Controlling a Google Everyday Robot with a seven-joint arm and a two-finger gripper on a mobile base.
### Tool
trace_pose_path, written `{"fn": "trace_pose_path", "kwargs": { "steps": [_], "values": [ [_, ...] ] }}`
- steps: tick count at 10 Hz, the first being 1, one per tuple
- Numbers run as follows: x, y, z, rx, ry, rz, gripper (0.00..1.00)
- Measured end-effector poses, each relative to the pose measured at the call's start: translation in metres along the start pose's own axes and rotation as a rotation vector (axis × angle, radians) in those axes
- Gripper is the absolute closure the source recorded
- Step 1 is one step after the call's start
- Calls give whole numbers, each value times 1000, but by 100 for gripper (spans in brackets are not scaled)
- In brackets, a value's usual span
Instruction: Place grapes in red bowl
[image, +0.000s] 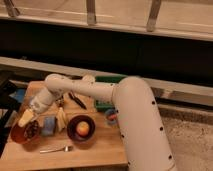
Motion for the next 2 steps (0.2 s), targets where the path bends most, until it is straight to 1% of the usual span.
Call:
{"fn": "trace_pose_path", "kwargs": {
  "steps": [2],
  "values": [
    [0,1,1,-1,1,-1,20]
  ]
}}
